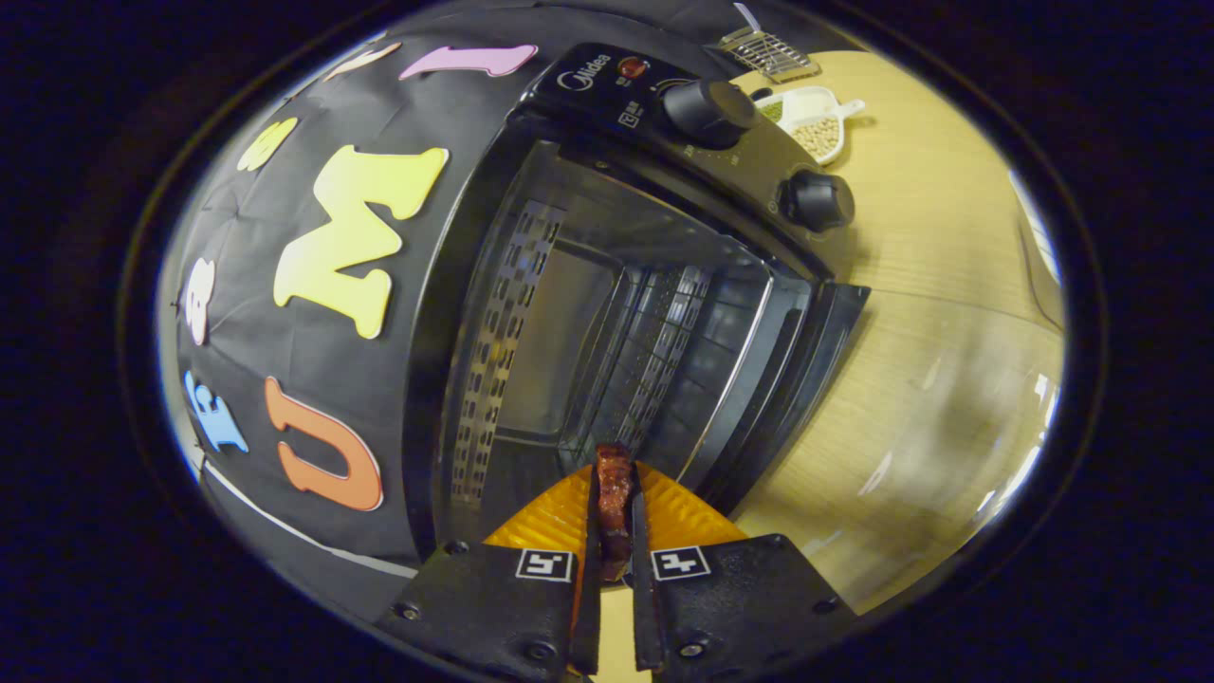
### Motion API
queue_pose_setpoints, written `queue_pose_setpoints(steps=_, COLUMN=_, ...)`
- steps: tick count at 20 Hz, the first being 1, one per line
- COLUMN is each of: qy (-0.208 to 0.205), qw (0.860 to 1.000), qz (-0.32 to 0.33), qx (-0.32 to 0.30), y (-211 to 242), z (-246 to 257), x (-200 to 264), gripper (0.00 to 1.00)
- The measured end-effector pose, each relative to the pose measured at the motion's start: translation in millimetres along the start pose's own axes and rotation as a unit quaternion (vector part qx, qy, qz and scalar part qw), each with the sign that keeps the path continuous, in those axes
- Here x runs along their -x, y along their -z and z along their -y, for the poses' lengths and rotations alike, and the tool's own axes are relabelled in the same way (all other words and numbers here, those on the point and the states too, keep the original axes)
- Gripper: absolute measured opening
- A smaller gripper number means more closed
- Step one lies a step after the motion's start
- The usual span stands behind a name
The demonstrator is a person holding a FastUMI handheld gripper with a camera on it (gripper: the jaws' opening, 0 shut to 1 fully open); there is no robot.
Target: Open the toaster oven, put the food inside, and close the toaster oven door.
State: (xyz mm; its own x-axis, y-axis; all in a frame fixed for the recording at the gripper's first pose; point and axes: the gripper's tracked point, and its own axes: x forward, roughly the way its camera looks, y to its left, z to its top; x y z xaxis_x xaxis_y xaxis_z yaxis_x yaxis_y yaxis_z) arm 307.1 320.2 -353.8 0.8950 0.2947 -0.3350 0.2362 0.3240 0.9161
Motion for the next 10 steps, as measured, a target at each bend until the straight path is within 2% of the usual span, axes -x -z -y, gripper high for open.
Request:
queue_pose_setpoints(steps=2, qy=0.004, qw=1.000, qz=0.005, qx=0.007, y=-1, z=-1, x=-13, gripper=0.17)
queue_pose_setpoints(steps=4, qy=0.020, qw=0.999, qz=0.005, qx=0.045, y=2, z=0, x=-18, gripper=0.19)
queue_pose_setpoints(steps=7, qy=0.050, qw=0.990, qz=0.021, qx=0.128, y=-4, z=5, x=-20, gripper=0.28)
queue_pose_setpoints(steps=10, qy=0.089, qw=0.969, qz=0.033, qx=0.226, y=-14, z=11, x=-18, gripper=0.45)
